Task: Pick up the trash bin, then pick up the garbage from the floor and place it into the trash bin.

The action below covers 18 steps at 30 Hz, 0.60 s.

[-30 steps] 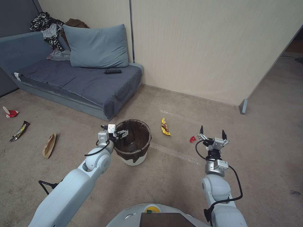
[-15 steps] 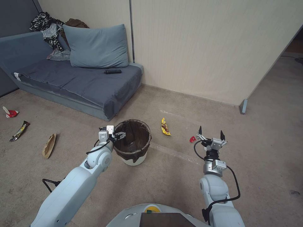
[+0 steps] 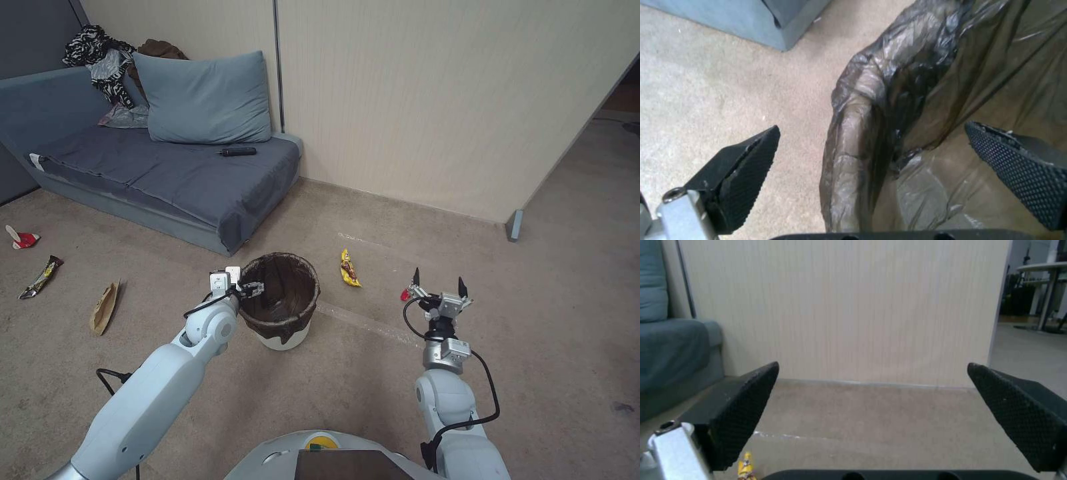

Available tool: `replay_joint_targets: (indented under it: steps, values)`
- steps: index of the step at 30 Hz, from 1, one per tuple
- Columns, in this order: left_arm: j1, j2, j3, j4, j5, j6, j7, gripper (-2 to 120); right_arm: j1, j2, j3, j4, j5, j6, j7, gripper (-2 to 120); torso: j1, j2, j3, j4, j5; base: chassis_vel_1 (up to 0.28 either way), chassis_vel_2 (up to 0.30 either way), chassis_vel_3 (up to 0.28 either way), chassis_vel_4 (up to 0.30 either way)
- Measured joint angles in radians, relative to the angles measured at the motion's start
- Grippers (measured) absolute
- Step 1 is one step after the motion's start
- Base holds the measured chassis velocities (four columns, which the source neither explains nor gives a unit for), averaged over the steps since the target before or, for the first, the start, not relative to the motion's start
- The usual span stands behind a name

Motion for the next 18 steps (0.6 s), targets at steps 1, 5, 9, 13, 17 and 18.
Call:
replay_joint_targets:
  steps: [1, 5, 9, 13, 17, 18]
  values:
    - [0.0, 0.0, 0.0, 0.0, 0.0, 0.0, 0.0, 100, 0.0, 0.0, 0.0, 0.0, 0.0, 0.0, 0.0, 100, 0.0, 0.0, 0.0, 0.0, 0.0, 0.0, 0.0, 0.0, 0.0]
    - [-0.019, -0.003, 0.01, 0.024, -0.018, 0.007, -0.005, 100, 0.005, -0.001, 0.0, -0.006, 0.0, 0.002, 0.0, 100, 0.0, 0.0, 0.0, -0.0001, 0.0, 0.0, 0.0, 0.0, 0.0]
    - [-0.025, -0.006, 0.012, 0.035, -0.023, 0.008, -0.007, 100, 0.007, -0.001, 0.0, -0.007, 0.0, 0.002, 0.0, 100, 0.0, 0.0, 0.0, 0.0, 0.0, 0.0, 0.0, 0.0, 0.0]
    - [-0.032, -0.01, 0.013, 0.047, -0.027, 0.01, -0.009, 100, 0.008, -0.001, 0.0, -0.009, 0.0, 0.003, 0.0, 100, 0.0, 0.0, 0.0, -0.0001, 0.0, 0.0, 0.0, 0.0, 0.0]
    - [-0.036, -0.012, 0.013, 0.054, -0.029, 0.011, -0.009, 100, 0.008, -0.001, 0.0, -0.011, 0.0, 0.004, 0.0, 100, 0.0, 0.0, 0.0, -0.0001, 0.0, 0.0, 0.0, 0.0, 0.0]
    - [-0.036, -0.012, 0.013, 0.054, -0.029, 0.011, -0.009, 100, 0.008, -0.001, 0.0, -0.011, 0.0, 0.004, 0.0, 100, 0.0, 0.0, 0.0, -0.0001, 0.0, 0.0, 0.0, 0.0, 0.0]
